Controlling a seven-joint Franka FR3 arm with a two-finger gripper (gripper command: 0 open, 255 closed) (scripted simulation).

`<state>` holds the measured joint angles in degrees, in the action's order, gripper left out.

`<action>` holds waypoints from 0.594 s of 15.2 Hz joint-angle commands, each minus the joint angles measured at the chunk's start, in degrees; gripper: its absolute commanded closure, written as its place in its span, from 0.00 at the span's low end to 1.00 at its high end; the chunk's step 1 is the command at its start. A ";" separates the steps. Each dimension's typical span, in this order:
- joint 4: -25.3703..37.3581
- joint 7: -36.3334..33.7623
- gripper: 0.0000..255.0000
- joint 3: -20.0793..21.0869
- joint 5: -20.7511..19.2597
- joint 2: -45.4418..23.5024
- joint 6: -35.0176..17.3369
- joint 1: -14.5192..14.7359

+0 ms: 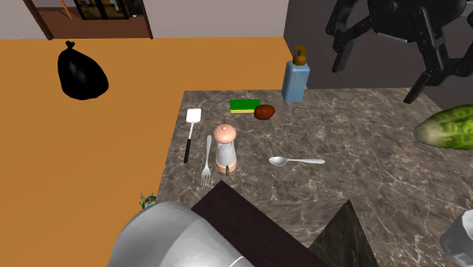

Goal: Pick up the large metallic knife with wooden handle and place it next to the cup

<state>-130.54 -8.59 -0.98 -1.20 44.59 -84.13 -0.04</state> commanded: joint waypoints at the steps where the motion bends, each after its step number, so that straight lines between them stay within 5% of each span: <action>1: 0.00 0.00 0.00 0.00 0.00 0.00 0.00 0.00; 9: -8.18 -1.58 0.00 6.11 2.92 -4.41 -11.56 4.39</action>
<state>-137.63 -9.96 4.34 1.36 41.43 -93.42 3.81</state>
